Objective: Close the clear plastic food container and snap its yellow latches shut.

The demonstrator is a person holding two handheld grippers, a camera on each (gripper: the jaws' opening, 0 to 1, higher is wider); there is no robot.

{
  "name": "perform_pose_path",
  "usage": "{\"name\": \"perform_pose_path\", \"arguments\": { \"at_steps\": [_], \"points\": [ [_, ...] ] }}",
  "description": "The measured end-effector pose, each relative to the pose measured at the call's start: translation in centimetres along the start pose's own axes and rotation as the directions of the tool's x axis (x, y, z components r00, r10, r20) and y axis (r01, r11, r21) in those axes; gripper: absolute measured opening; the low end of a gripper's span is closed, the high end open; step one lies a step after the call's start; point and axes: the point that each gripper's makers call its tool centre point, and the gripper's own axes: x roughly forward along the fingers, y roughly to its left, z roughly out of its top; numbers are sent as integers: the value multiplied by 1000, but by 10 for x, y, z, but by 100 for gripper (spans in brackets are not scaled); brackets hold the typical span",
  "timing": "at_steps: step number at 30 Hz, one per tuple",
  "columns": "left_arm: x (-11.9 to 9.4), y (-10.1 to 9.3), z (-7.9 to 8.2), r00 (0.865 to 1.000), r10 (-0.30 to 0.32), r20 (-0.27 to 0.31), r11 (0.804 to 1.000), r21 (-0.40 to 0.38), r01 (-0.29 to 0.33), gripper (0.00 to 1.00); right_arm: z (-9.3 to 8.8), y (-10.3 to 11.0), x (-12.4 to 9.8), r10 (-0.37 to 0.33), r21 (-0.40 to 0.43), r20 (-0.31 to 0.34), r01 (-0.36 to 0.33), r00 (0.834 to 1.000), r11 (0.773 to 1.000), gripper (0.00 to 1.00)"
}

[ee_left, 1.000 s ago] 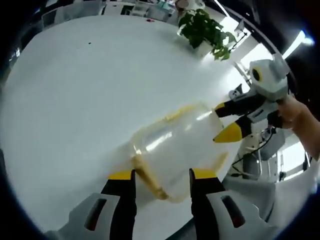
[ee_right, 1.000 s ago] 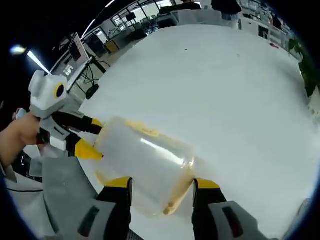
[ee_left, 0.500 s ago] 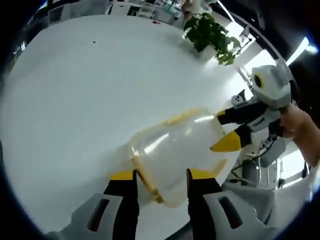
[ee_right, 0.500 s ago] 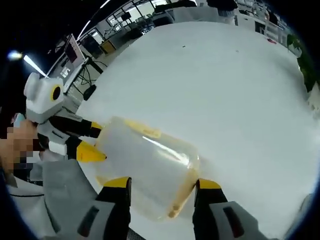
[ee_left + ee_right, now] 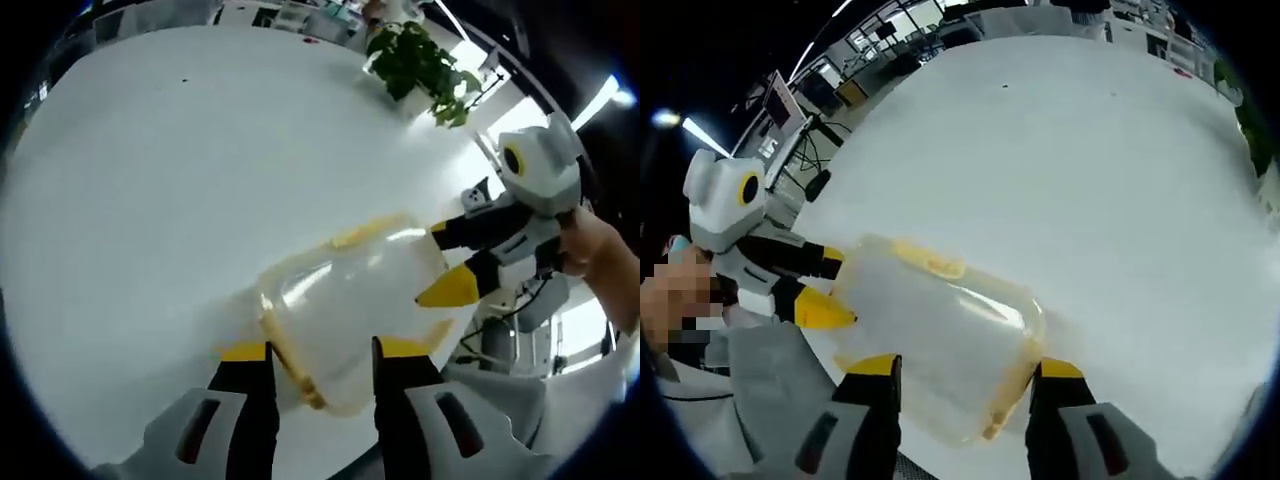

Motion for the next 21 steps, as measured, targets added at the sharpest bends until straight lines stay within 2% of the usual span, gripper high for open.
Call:
{"name": "perform_pose_path", "arguments": {
  "at_steps": [2,6,17,21],
  "points": [
    [0,0,0,1000,1,7,1000,-27,-1,35,1,0,0,-4,0,1,4,1000,1000,50],
    [0,1,1,1000,4,13,999,-33,-3,37,0,-1,-1,0,6,5,0,1000,1000,50],
    [0,1,3,1000,0,17,1000,-7,0,39,0,-1,-1,-11,5,9,11,1000,1000,52],
    [-1,1,3,1000,2,23,1000,3,-2,39,1,-1,-2,-21,-20,19,21,1000,1000,52]
  ]
}}
